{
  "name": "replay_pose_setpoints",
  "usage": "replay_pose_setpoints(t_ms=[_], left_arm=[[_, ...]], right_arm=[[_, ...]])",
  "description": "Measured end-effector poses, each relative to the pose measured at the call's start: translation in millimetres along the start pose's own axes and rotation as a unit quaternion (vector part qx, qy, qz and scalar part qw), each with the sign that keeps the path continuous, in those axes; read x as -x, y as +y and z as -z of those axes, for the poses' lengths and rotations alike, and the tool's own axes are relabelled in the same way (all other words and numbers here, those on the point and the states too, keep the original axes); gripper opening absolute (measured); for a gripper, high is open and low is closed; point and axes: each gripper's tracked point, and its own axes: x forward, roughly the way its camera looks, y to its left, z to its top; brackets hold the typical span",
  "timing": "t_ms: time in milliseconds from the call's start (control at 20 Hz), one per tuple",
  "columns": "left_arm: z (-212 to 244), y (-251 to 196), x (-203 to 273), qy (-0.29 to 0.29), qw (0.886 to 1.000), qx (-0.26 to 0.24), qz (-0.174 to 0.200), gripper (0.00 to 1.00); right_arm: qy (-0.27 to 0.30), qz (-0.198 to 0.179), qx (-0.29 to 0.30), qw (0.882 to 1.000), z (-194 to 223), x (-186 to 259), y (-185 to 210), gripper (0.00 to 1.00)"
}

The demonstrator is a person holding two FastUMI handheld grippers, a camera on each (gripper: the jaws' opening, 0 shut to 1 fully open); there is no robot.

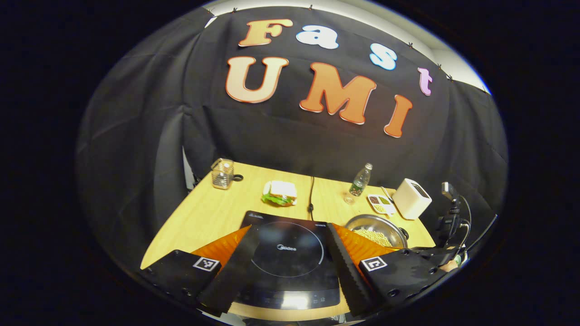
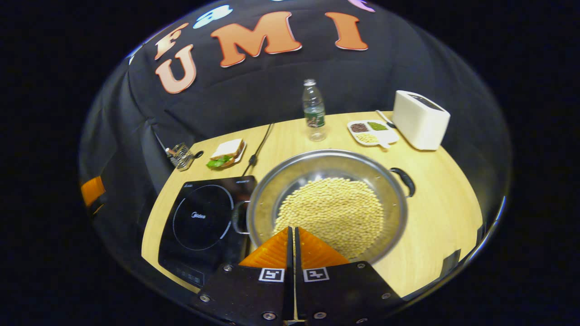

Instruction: First push the handle of the pot to place it horizontally, then grasp the pot with both hands and set it on the induction cooktop.

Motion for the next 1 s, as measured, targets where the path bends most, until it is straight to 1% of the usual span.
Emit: replay_pose_setpoints(t_ms=[50,150,200,250,300,400,450,500,550,600,800,1000], left_arm=[[7.3,-10.0,-9.9,0.01,1.0,-0.003,0.008,0.98],[23.2,-32.1,-26.0,0.033,0.999,-0.008,0.026,0.98],[33.1,-43.8,-36.8,0.044,0.998,-0.009,0.036,0.98],[42.2,-55.7,-47.8,0.053,0.998,-0.01,0.045,0.98],[49.6,-67.3,-55.9,0.062,0.997,-0.011,0.052,0.98],[63.5,-86.5,-75.9,0.079,0.995,-0.012,0.061,0.98],[70.7,-95.3,-85.9,0.089,0.994,-0.011,0.065,0.98],[81.3,-104.0,-99.0,0.101,0.993,-0.009,0.068,0.98],[91.2,-108.6,-109.0,0.113,0.991,-0.01,0.069,0.98],[100.1,-110.3,-117.1,0.125,0.99,-0.012,0.062,0.99],[122.6,-109.8,-148.4,0.151,0.987,-0.035,0.031,0.98],[134.7,-106.9,-161.1,0.178,0.984,-0.027,0.012,0.99]], right_arm=[[-0.006,0.017,0.001,1.0,-3.2,3.6,-18.6,0.03],[-0.016,0.042,-0.005,0.999,-9.0,11.9,-51.5,0.12],[-0.018,0.051,-0.011,0.998,-10.9,13.2,-65.6,0.21],[-0.019,0.06,-0.016,0.998,-13.6,14.9,-79.9,0.36],[-0.02,0.07,-0.018,0.997,-15.5,15.4,-93.3,0.56],[-0.019,0.088,-0.018,0.996,-19.3,16.2,-116.6,0.72],[-0.019,0.095,-0.017,0.995,-21.2,14.6,-124.1,0.77],[-0.019,0.1,-0.014,0.995,-21.7,13.8,-131.9,0.84],[-0.017,0.104,-0.01,0.994,-23.1,12.3,-139.1,0.89],[-0.016,0.108,-0.007,0.994,-24.4,9.9,-145.7,0.95],[-0.008,0.11,0.0,0.994,-29.7,-10.0,-159.4,0.94],[0.009,0.102,0.002,0.995,-34.4,-41.8,-165.6,0.95]])
